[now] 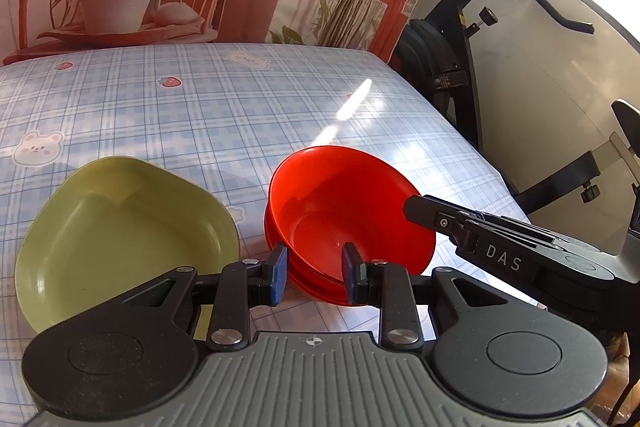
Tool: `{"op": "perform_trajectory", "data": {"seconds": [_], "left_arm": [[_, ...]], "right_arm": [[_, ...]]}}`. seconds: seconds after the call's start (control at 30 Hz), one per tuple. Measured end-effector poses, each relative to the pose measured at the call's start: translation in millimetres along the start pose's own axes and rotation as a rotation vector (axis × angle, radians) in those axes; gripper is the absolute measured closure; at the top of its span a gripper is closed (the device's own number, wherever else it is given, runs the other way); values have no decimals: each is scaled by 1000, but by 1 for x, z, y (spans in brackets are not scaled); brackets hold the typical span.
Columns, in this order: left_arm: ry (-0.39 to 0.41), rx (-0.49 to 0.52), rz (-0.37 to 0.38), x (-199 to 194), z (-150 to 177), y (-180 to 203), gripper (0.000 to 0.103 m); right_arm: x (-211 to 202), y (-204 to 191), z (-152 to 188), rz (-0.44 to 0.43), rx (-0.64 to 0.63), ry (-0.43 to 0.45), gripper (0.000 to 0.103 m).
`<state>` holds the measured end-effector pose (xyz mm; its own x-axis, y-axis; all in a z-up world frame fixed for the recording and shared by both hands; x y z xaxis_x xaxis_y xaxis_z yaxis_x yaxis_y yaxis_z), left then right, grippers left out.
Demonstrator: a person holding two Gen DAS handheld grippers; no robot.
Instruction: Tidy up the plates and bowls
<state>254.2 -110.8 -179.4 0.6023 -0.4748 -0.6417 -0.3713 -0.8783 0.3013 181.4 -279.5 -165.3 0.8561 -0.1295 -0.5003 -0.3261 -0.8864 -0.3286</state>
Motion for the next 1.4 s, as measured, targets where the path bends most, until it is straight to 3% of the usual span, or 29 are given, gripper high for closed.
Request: {"op": "perform_trajectory", "data": {"seconds": [0.3, 0.43, 1.0, 1.4], "left_arm": [[-36, -22, 4, 8, -1, 1, 74], [-48, -37, -3, 8, -1, -2, 67], [-26, -114, -22, 10, 1, -13, 67], [-64, -126, -9, 30, 5, -13, 68]], "right_arm": [[5, 7, 4, 8, 11, -21, 95], [6, 6, 4, 3, 7, -25, 95], [16, 13, 13, 2, 50, -53, 89], [23, 19, 19, -28, 88, -66, 89]]}}
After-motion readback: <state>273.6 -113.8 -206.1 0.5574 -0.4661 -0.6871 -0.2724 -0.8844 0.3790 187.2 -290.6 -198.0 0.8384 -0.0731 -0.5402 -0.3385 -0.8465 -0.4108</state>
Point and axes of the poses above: each gripper's, at about its wrist camera, not at the fingertips, and x roughly the way its jaws point, y to its right, z to its underside, the point moved 2 cm from there along x, roughly the way its jaws point, and after that the axes turned 5 degrees about y, right-handed, at the moved point
